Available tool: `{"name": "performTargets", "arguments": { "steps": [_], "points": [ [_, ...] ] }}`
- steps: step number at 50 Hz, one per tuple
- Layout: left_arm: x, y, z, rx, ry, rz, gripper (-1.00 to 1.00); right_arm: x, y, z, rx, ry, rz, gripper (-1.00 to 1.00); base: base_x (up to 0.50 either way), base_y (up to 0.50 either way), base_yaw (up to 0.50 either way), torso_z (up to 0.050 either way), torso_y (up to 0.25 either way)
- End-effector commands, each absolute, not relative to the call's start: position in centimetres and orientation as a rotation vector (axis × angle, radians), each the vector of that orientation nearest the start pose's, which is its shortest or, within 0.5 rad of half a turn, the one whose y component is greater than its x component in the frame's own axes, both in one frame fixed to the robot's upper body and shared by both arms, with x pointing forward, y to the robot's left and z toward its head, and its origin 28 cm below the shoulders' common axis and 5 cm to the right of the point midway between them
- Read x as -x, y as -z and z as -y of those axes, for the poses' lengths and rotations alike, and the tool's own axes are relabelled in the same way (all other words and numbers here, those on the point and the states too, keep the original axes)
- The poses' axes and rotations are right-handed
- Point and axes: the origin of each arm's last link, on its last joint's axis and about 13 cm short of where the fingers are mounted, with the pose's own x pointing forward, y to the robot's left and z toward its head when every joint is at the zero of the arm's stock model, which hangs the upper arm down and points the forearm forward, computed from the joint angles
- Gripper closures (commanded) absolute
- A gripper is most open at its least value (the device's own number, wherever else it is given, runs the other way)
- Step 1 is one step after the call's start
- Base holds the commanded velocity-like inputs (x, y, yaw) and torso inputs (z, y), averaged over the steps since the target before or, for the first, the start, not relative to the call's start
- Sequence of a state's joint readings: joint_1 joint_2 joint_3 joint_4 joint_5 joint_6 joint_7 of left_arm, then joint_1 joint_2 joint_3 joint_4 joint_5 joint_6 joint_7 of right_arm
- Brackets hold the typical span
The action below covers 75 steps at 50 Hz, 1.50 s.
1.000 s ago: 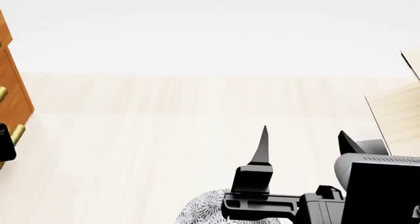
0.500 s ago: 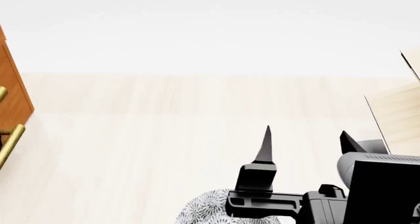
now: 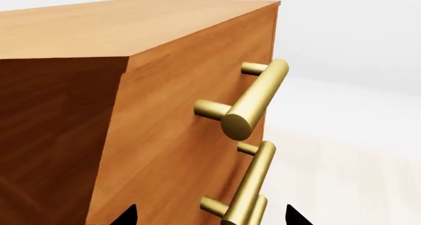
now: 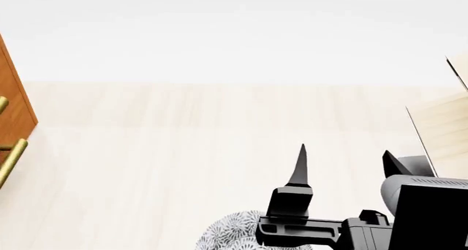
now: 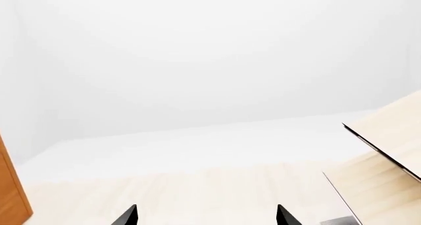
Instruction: Close the top drawer of the cabinet and put the bowl on top of it.
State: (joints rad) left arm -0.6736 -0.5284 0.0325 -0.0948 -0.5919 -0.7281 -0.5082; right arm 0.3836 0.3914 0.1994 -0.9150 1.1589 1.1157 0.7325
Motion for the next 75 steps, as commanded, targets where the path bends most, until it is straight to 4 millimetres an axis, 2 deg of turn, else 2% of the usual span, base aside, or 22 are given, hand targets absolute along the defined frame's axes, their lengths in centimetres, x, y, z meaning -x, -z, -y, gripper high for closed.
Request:
{"name": "performTargets", "arguments": {
  "steps": [1,9,15,18,28,33,38,45,56,61,75],
  "points": [
    [-31.5,-16.2,-34.3,-0.011,-0.662,-0.157,-1.0,-17.9,-20.3,11.4,-0.125,-0.044,0.057,-1.0,0.0,0.0,0.0,0.0,0.0],
    [-31.1,-15.9,-33.9,-0.036,-0.611,-0.167,-1.0,-17.9,-20.1,11.3,-0.126,-0.049,0.058,-1.0,0.0,0.0,0.0,0.0,0.0],
    [-29.6,-16.6,-31.4,-0.001,-0.432,-0.165,-1.0,-18.0,-20.2,11.2,-0.126,-0.051,0.055,-1.0,0.0,0.0,0.0,0.0,0.0],
    [-29.3,-17.0,-30.6,-0.019,-0.402,-0.142,-1.0,-17.9,-20.2,11.2,-0.125,-0.049,0.055,-1.0,0.0,0.0,0.0,0.0,0.0],
    [-28.3,-16.3,-28.7,-0.056,-0.334,-0.142,-1.0,-17.5,-20.5,11.3,-0.12,-0.049,0.06,-1.0,0.0,0.0,0.0,0.0,0.0],
    [-27.0,-17.3,-27.7,-0.061,-0.281,-0.109,-1.0,-17.3,-20.5,11.2,-0.118,-0.049,0.061,-1.0,0.0,0.0,0.0,0.0,0.0],
    [-24.2,-18.2,-26.0,-0.077,-0.176,-0.048,-1.0,-17.4,-20.4,11.2,-0.11,-0.036,0.065,-1.0,0.0,0.0,0.0,0.0,0.0],
    [-22.0,-18.6,-24.6,-0.085,-0.101,-0.002,-1.0,-17.6,-20.3,11.4,-0.09,0.021,0.08,-1.0,0.0,0.0,0.0,0.0,0.0],
    [-20.0,-18.9,-24.1,-0.076,-0.066,0.045,-1.0,-18.0,-19.4,11.6,-0.075,0.053,0.066,-1.0,0.0,0.0,0.0,0.0,0.0],
    [-20.1,-19.1,-24.2,-0.072,-0.066,0.047,-1.0,-18.0,-19.7,11.5,-0.074,0.046,0.071,-1.0,0.0,0.0,0.0,0.0,0.0],
    [-20.0,-18.9,-24.2,-0.063,-0.067,0.046,-1.0,-18.0,-19.0,11.5,-0.049,0.042,0.054,-1.0,0.0,0.0,0.0,0.0,0.0]
  ]
}}
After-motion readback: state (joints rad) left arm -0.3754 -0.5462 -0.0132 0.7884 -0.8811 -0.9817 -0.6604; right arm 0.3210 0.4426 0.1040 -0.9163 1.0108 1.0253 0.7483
